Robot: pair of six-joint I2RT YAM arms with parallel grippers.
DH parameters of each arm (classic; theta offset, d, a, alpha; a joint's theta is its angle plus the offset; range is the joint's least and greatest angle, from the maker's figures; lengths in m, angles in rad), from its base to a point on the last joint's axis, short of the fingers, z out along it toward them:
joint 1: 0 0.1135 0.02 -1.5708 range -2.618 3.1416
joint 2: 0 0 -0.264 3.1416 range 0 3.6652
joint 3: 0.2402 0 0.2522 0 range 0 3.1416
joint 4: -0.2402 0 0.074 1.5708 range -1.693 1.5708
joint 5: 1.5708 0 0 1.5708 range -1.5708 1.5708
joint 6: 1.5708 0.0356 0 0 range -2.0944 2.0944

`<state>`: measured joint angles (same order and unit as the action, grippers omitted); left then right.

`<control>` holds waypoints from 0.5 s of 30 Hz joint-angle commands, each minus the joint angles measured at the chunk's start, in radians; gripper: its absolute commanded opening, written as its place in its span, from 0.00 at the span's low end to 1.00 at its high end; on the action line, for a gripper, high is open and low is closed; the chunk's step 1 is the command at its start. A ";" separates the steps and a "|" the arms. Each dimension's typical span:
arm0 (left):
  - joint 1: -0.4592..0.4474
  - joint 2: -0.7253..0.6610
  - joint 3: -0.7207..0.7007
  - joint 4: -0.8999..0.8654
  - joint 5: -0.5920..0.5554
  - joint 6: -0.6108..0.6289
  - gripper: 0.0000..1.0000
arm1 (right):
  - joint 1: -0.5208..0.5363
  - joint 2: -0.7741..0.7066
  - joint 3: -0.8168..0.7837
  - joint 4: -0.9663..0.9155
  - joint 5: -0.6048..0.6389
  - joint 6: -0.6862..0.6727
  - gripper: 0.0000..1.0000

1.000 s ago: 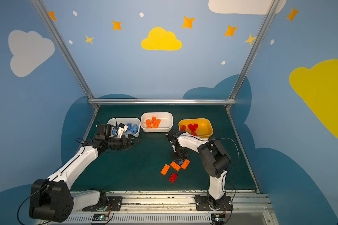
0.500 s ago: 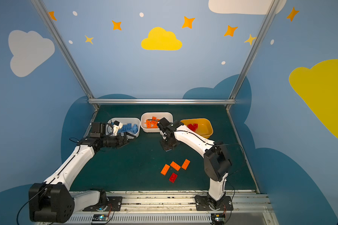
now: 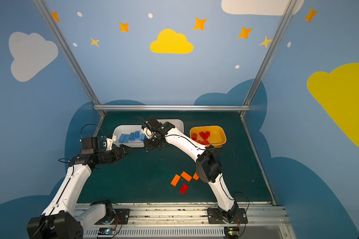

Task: Sort the legos into containers by color
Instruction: Place the lego in the container.

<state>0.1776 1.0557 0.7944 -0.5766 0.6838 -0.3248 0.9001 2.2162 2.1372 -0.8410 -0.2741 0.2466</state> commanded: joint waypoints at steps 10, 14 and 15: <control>0.026 0.010 -0.013 -0.008 -0.004 0.022 1.00 | -0.050 0.131 -0.012 0.574 -0.151 0.043 0.27; 0.031 0.018 -0.017 -0.009 -0.006 0.027 1.00 | -0.052 0.219 0.093 0.574 -0.142 0.051 0.28; 0.031 0.020 -0.018 -0.006 -0.007 0.027 1.00 | -0.050 0.235 0.106 0.595 -0.136 0.060 0.28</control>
<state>0.2031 1.0668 0.7872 -0.5770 0.6788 -0.3176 0.8433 2.4142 2.1933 -0.3351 -0.4046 0.2855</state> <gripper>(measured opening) 0.995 0.332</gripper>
